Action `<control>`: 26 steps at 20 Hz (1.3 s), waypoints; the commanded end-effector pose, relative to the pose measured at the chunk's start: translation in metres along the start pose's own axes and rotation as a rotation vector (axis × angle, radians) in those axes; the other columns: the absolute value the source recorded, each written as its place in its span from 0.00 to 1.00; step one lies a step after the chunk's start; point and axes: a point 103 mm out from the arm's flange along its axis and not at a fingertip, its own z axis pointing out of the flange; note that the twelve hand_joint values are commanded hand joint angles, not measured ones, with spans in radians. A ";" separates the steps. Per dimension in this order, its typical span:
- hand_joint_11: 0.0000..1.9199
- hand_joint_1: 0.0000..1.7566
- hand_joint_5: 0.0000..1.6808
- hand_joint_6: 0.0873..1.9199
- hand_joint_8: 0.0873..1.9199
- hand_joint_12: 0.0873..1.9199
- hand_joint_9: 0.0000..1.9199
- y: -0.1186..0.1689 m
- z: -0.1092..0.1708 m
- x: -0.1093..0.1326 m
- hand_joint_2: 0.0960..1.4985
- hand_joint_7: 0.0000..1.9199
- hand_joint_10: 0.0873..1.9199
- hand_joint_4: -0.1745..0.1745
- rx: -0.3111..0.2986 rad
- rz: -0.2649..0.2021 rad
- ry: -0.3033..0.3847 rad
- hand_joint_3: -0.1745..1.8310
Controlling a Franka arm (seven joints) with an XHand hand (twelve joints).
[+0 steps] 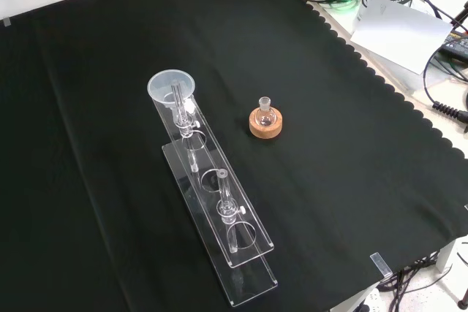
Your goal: Pick up the funnel from the transparent funnel stand.
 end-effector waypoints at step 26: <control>0.04 0.29 0.11 0.00 0.33 0.78 0.08 0.153 0.071 0.102 0.53 0.00 0.41 0.33 0.244 -0.146 -0.128 0.17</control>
